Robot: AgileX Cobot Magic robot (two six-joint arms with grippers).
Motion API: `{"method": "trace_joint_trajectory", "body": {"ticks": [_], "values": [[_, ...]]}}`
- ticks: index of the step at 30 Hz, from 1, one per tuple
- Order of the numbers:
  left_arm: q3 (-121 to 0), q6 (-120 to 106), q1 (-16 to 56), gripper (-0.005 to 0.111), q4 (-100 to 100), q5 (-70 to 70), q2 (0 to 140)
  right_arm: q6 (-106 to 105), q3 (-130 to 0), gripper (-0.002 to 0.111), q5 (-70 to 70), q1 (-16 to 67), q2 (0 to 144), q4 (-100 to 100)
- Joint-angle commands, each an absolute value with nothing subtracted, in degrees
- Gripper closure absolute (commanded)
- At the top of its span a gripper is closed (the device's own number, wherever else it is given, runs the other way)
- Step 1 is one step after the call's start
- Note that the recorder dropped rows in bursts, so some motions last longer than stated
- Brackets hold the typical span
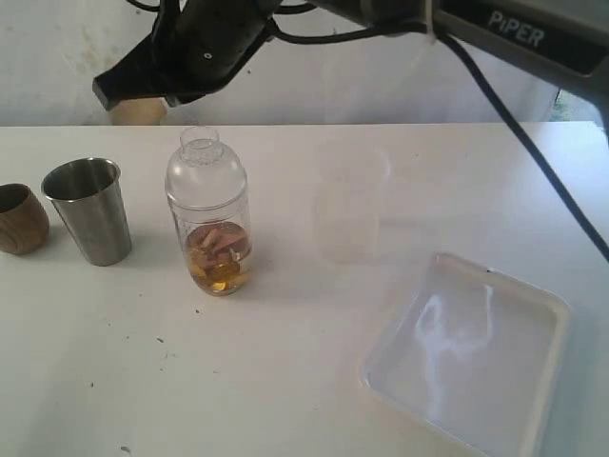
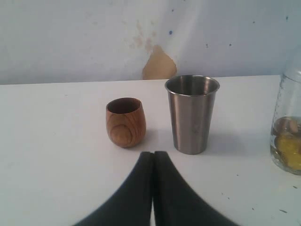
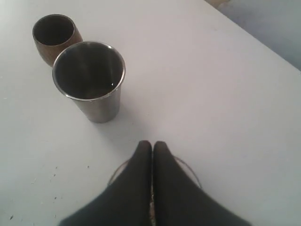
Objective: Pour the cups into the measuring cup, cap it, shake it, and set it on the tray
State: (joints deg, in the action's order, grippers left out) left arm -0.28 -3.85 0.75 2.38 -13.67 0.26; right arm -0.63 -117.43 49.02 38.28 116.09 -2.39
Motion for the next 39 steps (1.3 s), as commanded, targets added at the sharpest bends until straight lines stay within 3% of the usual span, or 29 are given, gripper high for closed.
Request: {"method": "trace_joint_trajectory", "body": {"ticks": [1, 11, 33, 39], "values": [[0.0, -3.8, 0.7, 0.107, 2.3, -13.3, 0.0, -1.1, -112.7, 0.108, 45.3, 38.2, 115.6, -2.4], [0.0, -3.8, 0.7, 0.107, 2.3, -13.3, 0.0, 0.4, -103.9, 0.108, 37.9, 38.2, 115.5, -2.4], [0.0, -3.8, 0.7, 0.107, 2.3, -13.3, 0.0, 0.0, -103.3, 0.108, 34.5, 38.2, 107.8, -2.0], [0.0, -3.8, 0.7, 0.107, 2.3, -13.3, 0.0, 0.3, -94.7, 0.108, 23.7, 39.2, 107.8, -1.9]]}}
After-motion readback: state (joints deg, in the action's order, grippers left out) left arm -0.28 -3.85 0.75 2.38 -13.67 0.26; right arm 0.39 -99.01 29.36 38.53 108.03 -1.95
